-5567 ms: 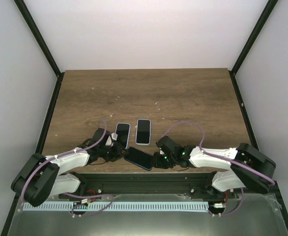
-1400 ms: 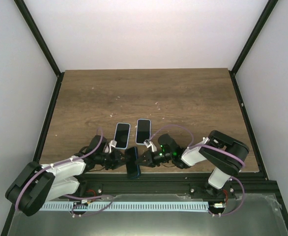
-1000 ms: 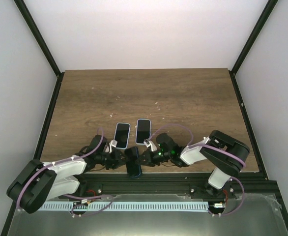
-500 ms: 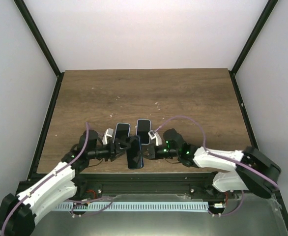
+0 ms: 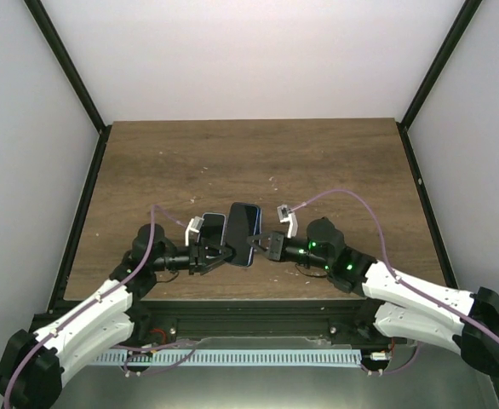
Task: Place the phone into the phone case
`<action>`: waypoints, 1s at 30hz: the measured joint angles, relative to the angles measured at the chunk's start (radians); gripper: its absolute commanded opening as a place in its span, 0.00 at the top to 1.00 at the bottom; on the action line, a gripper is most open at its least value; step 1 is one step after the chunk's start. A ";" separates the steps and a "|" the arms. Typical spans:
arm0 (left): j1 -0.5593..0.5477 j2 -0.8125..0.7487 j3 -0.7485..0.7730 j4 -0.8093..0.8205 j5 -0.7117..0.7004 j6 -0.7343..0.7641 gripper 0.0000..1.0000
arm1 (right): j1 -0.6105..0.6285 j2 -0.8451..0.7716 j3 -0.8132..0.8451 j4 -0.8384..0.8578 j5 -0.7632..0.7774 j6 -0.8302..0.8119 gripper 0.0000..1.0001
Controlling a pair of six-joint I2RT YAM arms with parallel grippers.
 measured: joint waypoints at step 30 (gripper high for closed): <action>-0.003 0.003 -0.058 0.213 0.050 -0.039 0.59 | -0.012 0.048 0.031 0.007 -0.143 0.022 0.93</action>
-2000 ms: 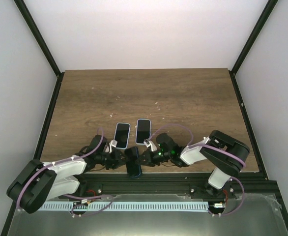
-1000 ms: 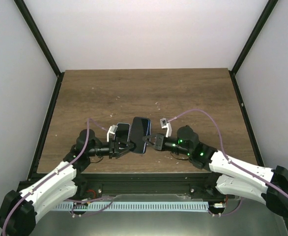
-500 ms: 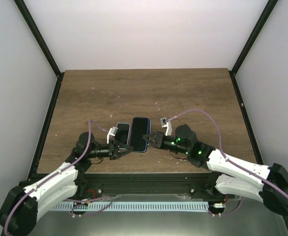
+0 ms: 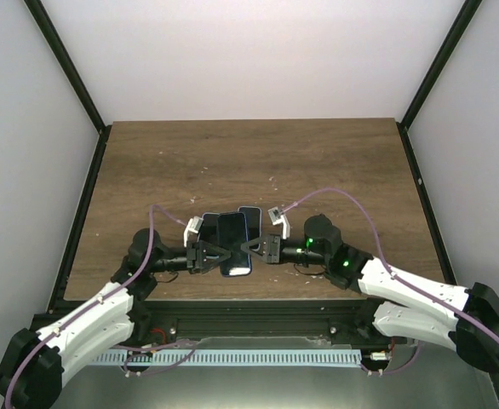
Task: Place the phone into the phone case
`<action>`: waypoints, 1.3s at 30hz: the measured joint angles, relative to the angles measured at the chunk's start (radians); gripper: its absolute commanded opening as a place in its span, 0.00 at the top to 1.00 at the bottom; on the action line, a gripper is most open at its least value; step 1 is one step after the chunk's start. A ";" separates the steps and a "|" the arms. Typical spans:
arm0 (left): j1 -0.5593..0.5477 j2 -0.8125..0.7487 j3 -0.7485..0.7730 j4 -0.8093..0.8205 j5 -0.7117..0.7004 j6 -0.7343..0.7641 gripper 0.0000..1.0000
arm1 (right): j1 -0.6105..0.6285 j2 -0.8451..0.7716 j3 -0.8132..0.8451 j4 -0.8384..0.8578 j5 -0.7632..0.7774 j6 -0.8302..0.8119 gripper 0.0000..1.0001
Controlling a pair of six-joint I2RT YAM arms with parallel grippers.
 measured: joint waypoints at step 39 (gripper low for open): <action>-0.008 0.026 0.055 0.142 -0.031 0.073 1.00 | -0.007 -0.018 -0.012 -0.003 -0.200 -0.001 0.89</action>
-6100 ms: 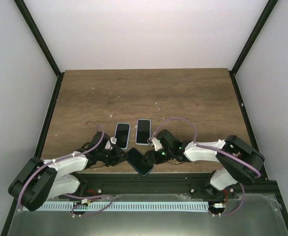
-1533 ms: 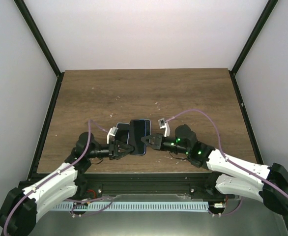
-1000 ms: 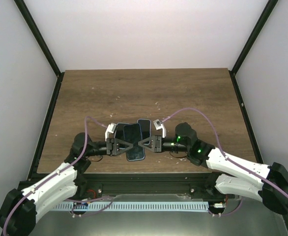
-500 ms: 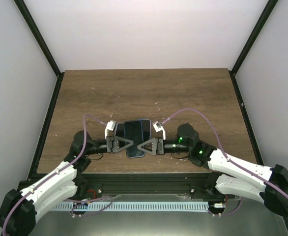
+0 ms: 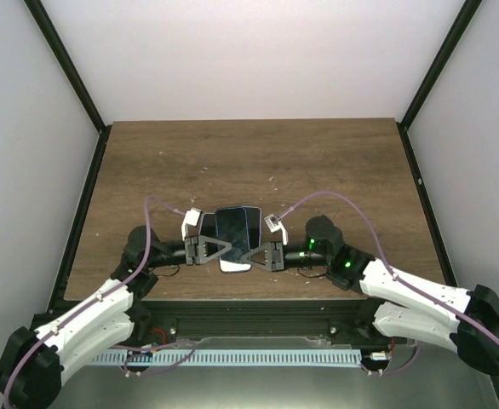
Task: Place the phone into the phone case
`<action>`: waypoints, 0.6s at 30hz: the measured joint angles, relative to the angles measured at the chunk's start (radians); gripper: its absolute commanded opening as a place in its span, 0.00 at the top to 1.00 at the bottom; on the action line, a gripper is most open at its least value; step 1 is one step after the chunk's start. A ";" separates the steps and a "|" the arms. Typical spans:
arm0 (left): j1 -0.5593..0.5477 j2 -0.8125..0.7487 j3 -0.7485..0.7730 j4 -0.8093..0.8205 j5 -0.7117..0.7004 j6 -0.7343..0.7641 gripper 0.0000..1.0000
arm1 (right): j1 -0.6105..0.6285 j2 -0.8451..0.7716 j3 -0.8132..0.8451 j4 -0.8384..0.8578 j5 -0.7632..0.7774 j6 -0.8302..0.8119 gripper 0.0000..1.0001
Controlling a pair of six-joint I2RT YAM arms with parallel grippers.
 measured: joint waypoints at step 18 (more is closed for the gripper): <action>0.002 -0.059 0.060 -0.265 -0.005 0.194 1.00 | 0.007 -0.030 0.009 -0.059 0.043 -0.032 0.32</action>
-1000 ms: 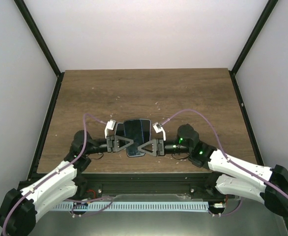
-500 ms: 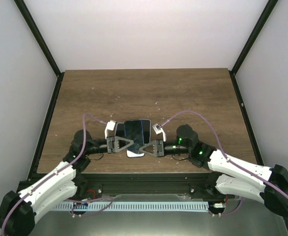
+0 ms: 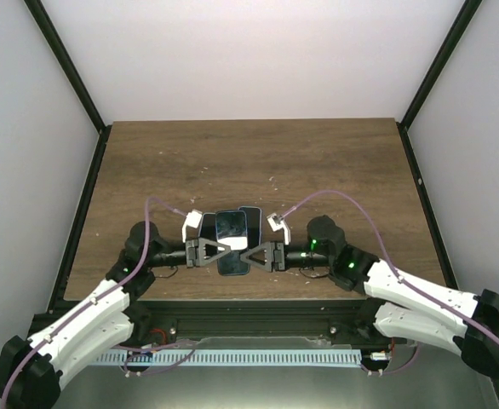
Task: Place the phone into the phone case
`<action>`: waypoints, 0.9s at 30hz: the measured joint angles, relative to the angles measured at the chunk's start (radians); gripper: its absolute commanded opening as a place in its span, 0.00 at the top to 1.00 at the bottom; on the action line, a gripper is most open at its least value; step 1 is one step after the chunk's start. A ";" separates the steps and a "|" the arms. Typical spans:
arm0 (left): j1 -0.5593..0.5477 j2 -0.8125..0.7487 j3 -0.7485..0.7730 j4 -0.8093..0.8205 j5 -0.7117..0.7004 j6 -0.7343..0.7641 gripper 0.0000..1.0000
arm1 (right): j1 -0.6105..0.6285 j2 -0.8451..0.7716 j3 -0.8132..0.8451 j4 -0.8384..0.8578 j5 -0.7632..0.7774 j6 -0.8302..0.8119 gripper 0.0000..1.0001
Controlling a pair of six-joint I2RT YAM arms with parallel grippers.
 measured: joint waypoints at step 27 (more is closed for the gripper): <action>0.000 -0.063 -0.001 0.014 0.221 0.025 1.00 | -0.026 0.040 0.198 -0.064 0.021 -0.110 0.68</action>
